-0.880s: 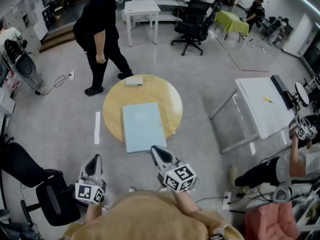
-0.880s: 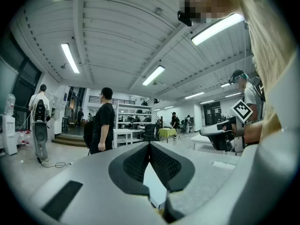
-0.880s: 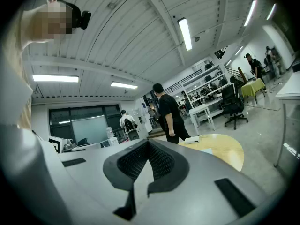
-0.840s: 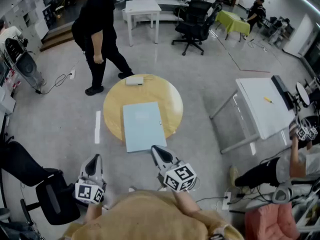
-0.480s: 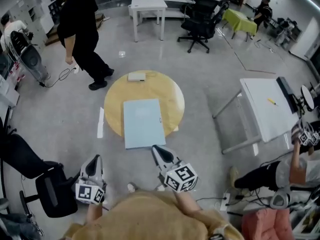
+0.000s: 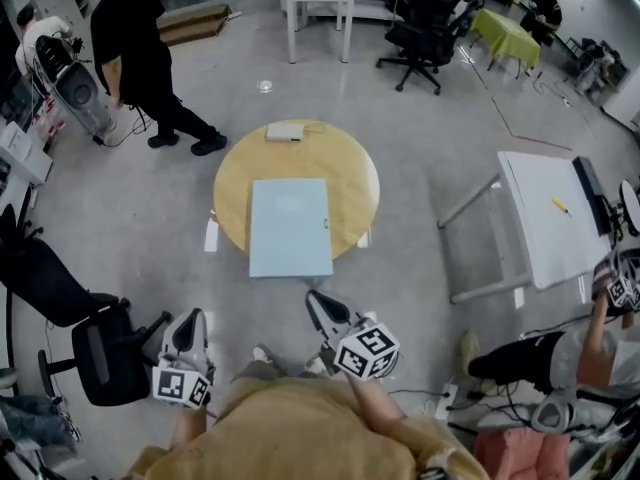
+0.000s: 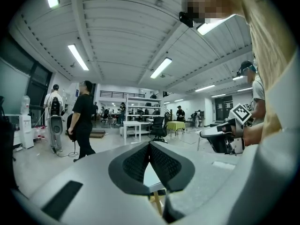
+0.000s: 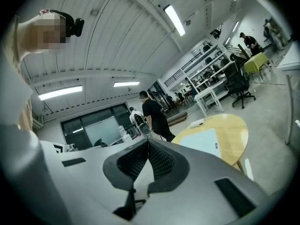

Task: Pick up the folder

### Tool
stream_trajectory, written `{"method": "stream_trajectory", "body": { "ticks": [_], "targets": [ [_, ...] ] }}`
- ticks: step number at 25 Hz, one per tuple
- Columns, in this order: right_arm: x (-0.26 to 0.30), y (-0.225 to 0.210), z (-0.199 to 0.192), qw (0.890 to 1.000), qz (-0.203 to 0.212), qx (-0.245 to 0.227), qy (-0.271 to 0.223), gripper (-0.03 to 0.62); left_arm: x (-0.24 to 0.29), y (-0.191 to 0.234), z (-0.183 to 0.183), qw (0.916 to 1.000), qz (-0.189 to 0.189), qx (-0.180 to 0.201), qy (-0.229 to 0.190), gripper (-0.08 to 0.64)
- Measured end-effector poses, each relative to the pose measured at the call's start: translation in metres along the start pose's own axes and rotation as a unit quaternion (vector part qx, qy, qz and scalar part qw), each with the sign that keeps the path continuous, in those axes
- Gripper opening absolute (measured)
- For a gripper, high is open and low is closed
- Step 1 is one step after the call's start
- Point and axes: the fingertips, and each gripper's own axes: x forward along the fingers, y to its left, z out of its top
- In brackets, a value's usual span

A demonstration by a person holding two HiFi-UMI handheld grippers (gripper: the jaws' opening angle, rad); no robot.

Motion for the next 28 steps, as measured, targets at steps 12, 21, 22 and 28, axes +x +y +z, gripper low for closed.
{"method": "stream_trajectory", "body": {
  "ticks": [12,21,22,28],
  "targets": [
    [0.028,0.009,-0.020,0.999,-0.006,0.017,0.033,0.000,0.005,0.029,-0.007,0.9999,-0.005,-0.015,-0.001,0.003],
    [0.076,0.027,-0.028,0.998,-0.048,0.005,0.047,0.000,0.043,0.097,0.015,0.9984,-0.044,-0.025,-0.025,0.003],
    [0.083,0.026,-0.030,0.997,-0.055,0.006,0.049,0.000,0.049,0.104,0.016,0.9981,-0.050,-0.025,-0.027,0.003],
    [0.128,0.036,-0.054,0.994,-0.076,0.023,0.069,0.000,0.074,0.159,0.006,0.9956,-0.083,-0.039,-0.022,0.003]
  ]
}}
